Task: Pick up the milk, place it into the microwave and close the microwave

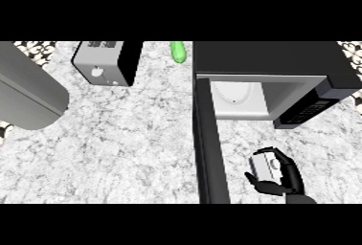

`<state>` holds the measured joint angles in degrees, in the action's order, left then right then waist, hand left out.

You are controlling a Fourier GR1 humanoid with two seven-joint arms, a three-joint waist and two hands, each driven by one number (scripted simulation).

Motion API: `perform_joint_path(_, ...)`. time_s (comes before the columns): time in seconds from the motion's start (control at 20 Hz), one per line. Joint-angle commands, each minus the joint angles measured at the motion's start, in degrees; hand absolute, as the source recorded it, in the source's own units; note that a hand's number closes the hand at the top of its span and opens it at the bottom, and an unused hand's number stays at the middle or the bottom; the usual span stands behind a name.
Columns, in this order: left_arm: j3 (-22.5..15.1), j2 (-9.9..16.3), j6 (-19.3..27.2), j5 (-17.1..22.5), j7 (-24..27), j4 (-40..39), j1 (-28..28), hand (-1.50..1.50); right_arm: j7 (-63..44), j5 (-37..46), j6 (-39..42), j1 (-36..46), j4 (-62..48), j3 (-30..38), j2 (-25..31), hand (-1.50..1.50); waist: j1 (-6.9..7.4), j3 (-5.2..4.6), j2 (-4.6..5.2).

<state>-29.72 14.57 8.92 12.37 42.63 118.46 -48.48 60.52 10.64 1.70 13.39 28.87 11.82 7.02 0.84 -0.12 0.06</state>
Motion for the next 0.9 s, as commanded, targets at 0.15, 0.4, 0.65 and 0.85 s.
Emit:
perform_joint_path(0.15, 0.37, 0.47, 0.16, 1.47, -0.39, -0.78, 1.32, -1.5, 8.25, -1.28, -3.34, 2.85, -3.42, 2.88, -0.24, 1.5, -0.07, 0.2, 0.07)
perform_joint_path(0.4, -0.15, 1.46, 0.43, 0.62, 0.93, -0.46, 0.14, -1.5, 6.65, -3.78, -1.53, 5.77, -2.07, 4.55, -0.2, 1.5, -0.09, 0.19, 0.02)
perform_joint_path(0.65, -1.71, 1.21, -0.16, -0.17, 4.96, -1.93, -1.69, -1.5, 5.02, -7.24, -3.76, 11.45, -6.07, 9.8, 1.75, 1.5, 0.61, 0.24, 0.15)
perform_joint_path(0.85, 3.75, 4.2, -2.23, 5.43, 0.99, -1.53, 1.35, -1.5, 5.49, -7.32, -2.33, 9.57, -5.46, 9.08, 2.31, 1.5, -0.19, 0.16, 0.05)
